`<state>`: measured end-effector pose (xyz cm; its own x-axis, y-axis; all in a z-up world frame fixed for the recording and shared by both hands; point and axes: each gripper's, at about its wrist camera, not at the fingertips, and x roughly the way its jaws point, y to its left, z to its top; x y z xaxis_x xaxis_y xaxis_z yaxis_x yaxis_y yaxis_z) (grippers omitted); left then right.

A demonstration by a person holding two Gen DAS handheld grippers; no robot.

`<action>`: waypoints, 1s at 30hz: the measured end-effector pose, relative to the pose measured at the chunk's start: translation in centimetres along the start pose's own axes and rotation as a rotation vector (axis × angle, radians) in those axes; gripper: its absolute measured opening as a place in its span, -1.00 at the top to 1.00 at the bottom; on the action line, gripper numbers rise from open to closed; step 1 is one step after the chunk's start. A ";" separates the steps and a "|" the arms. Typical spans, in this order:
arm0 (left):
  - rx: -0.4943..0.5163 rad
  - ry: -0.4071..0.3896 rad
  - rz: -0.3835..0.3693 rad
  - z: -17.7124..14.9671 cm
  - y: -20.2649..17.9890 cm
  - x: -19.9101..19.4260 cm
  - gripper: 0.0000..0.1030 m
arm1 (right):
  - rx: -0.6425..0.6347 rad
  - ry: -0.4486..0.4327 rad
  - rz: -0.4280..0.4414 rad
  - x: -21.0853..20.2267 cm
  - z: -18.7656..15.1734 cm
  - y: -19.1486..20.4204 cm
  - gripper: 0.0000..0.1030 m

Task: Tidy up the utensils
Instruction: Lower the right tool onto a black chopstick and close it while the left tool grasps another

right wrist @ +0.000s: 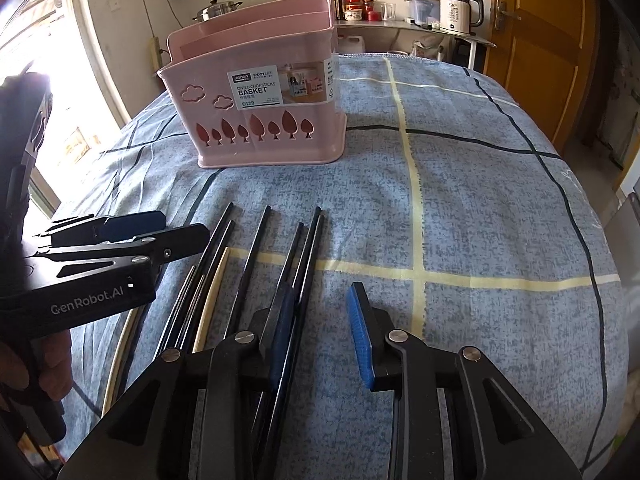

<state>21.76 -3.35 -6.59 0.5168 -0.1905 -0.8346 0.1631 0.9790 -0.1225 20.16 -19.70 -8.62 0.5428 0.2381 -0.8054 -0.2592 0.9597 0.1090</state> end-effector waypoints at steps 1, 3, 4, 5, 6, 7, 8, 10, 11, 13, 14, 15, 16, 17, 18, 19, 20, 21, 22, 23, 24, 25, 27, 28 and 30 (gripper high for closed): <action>0.008 0.003 0.010 0.0 -0.2 0.1 -0.08 | 0.000 0.000 -0.002 0.0 0.0 0.0 0.43; 0.021 0.003 0.022 0.2 -0.6 0.3 -0.08 | 0.001 0.001 -0.008 0.0 -0.1 -0.1 0.43; 0.029 0.009 0.032 0.2 -0.8 0.5 -0.08 | 0.002 0.004 -0.013 0.0 -0.1 -0.2 0.43; 0.036 0.009 0.040 0.3 -1.0 0.5 -0.08 | 0.001 0.011 -0.017 0.0 -0.2 -0.3 0.43; 0.042 0.011 0.046 0.3 -1.2 0.5 -0.08 | 0.000 0.013 -0.017 0.1 -0.2 -0.3 0.43; 0.043 0.012 0.046 0.4 -1.2 0.5 -0.05 | 0.000 0.016 -0.022 0.0 -0.3 -0.3 0.43; 0.042 0.013 0.041 0.4 -1.2 0.4 -0.04 | 0.008 0.015 -0.018 -0.2 -0.3 -0.4 0.43; 0.039 0.013 0.039 0.4 -1.1 0.4 -0.03 | 0.034 0.003 0.012 -0.5 -0.2 -0.6 0.43; 0.041 0.014 0.037 0.4 -1.1 0.4 -0.03 | 0.032 0.002 0.006 -0.6 -0.1 -0.5 0.43; 0.047 0.014 0.038 0.4 -1.0 0.4 0.05 | 0.016 0.008 -0.004 -0.3 0.0 -0.3 0.43; 0.049 0.014 0.038 0.4 -1.0 0.5 0.09 | 0.015 0.016 -0.005 0.0 0.1 -0.2 0.43; 0.051 0.014 0.050 0.5 -1.1 0.6 0.18 | 0.012 0.019 -0.010 0.1 0.1 -0.2 0.45; 0.053 0.013 0.054 0.7 -1.1 0.6 0.24 | 0.005 0.021 -0.019 0.3 0.2 -0.1 0.49; 0.049 0.015 0.051 0.8 -1.1 0.7 0.27 | -0.001 0.020 -0.027 0.3 0.3 0.0 0.51; 0.048 0.016 0.049 1.0 -1.2 0.8 0.37 | -0.003 0.022 -0.031 0.4 0.4 -0.1 0.55; 0.049 0.019 0.047 1.2 -1.2 0.9 0.45 | -0.001 0.024 -0.032 0.5 0.5 -0.1 0.58; 0.050 0.023 0.048 1.4 -1.4 1.0 0.49 | 0.000 0.026 -0.035 0.6 0.6 -0.2 0.59; 0.052 0.026 0.048 1.6 -1.5 1.1 0.55 | -0.001 0.030 -0.039 0.7 0.8 -0.3 0.62; 0.056 0.029 0.051 1.8 -1.6 1.2 0.58 | -0.001 0.032 -0.042 0.8 0.9 -0.3 0.63; 0.062 0.031 0.054 1.9 -1.8 1.3 0.59 | -0.002 0.034 -0.044 0.9 1.0 -0.3 0.64; 0.067 0.034 0.059 2.0 -2.0 1.4 0.61 | -0.003 0.035 -0.047 0.9 1.0 -0.3 0.67; 0.071 0.038 0.064 2.2 -2.1 1.5 0.66 | -0.004 0.036 -0.050 1.0 1.2 -0.3 0.72; 0.069 0.045 0.062 2.6 -2.2 1.7 0.75 | -0.001 0.039 -0.050 1.2 1.4 -0.4 0.80; 0.067 0.048 0.062 2.8 -2.2 1.8 0.83 | 0.000 0.041 -0.049 1.3 1.5 -0.5 0.82; 0.053 0.057 0.043 3.1 -2.0 1.9 0.84 | 0.004 0.045 -0.041 1.4 1.8 -0.6 0.84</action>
<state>25.05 -5.90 -6.27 0.4761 -0.1421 -0.8678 0.1867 0.9807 -0.0581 22.47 -19.70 -8.77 0.5165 0.1914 -0.8346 -0.2340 0.9692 0.0775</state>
